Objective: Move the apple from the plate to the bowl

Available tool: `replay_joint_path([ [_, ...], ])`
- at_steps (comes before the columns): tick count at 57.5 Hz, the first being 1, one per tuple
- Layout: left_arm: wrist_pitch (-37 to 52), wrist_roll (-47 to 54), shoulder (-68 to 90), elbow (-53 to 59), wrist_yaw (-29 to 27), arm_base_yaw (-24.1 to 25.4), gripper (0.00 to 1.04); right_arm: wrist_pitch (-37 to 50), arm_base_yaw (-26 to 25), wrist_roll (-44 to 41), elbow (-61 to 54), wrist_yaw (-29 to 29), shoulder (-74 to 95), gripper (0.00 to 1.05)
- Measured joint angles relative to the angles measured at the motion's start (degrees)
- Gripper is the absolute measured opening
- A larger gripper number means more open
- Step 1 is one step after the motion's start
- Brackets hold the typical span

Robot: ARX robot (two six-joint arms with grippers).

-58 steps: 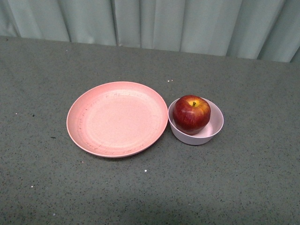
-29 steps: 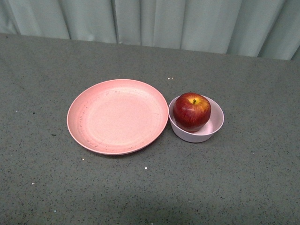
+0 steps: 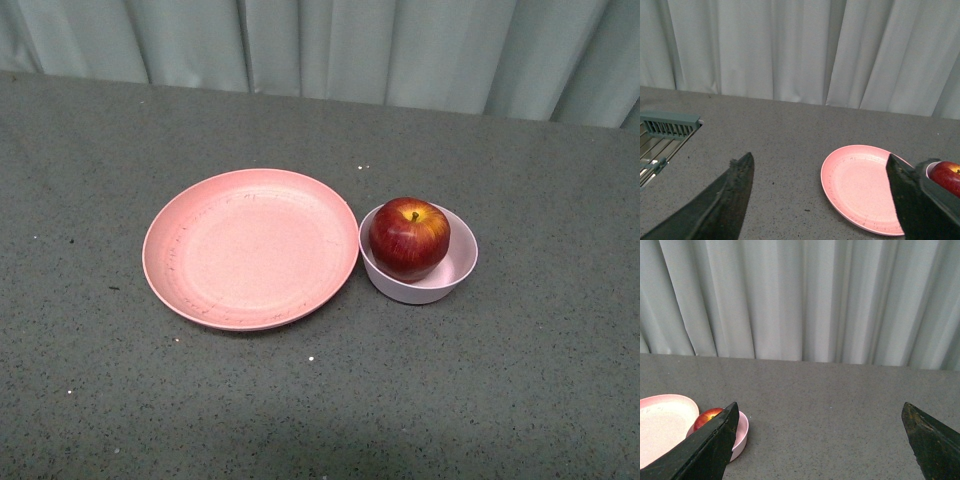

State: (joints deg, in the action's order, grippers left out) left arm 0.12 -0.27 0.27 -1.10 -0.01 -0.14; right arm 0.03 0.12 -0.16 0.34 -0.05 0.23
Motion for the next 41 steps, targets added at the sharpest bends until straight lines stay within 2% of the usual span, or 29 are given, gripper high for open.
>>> replay_joint_path([
  [6,0.0,0.0,0.0,0.0,0.0,0.0,0.99,0.0,0.0,0.0,0.0,0.0,0.0,0.95],
  [41,0.0,0.0,0.0,0.0,0.0,0.0,0.98,0.0,0.0,0.0,0.0,0.0,0.0,0.95],
])
